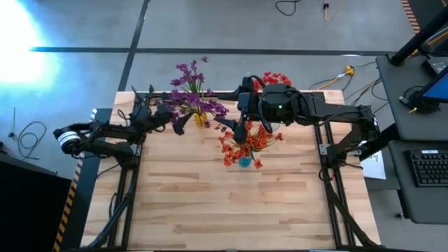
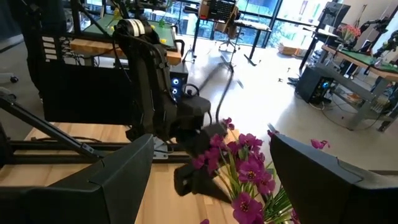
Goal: Sort flowers into vase by color
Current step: Put the violet flowers into the yellow vase
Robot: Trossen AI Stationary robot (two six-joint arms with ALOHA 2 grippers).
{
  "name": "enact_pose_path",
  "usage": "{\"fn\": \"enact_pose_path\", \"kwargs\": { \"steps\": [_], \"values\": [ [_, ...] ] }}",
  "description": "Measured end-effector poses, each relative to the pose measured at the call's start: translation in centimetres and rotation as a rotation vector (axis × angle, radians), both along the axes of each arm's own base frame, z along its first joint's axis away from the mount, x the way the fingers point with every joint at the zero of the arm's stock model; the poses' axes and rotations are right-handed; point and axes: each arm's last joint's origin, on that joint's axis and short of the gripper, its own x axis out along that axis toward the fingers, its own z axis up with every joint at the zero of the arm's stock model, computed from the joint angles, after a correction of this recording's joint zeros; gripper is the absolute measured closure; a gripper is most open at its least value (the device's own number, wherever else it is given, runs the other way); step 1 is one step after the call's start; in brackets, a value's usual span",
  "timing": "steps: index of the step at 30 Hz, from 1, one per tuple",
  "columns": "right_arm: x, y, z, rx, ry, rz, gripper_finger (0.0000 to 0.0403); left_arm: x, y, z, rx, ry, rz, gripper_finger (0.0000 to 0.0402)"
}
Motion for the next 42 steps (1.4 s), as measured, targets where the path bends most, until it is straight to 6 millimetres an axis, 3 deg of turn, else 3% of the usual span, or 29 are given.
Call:
{"fn": "enact_pose_path", "kwargs": {
  "steps": [3, 7, 17, 42],
  "values": [
    [0.0, 0.0, 0.0, 0.001, 0.001, 0.000, 0.0087, 0.0, 0.1, -1.3, -0.085, 0.082, 0.015, 0.0070],
    [0.2, 0.0, -0.2, -0.002, 0.004, 0.000, 0.0087, 0.0, -0.2, 0.3, -0.043, -0.005, -0.057, 0.0070],
    [1.4, -1.2, -1.4, -0.001, 0.041, -0.033, 0.0087, -0.1, -0.2, -0.9, -0.114, 0.053, -0.006, 0.0070],
    [1.3, -1.3, -1.4, 0.017, 0.040, -0.039, 0.0087, -1.7, -1.5, -2.2, -0.152, 0.138, -0.001, 0.0070]
  ]
}}
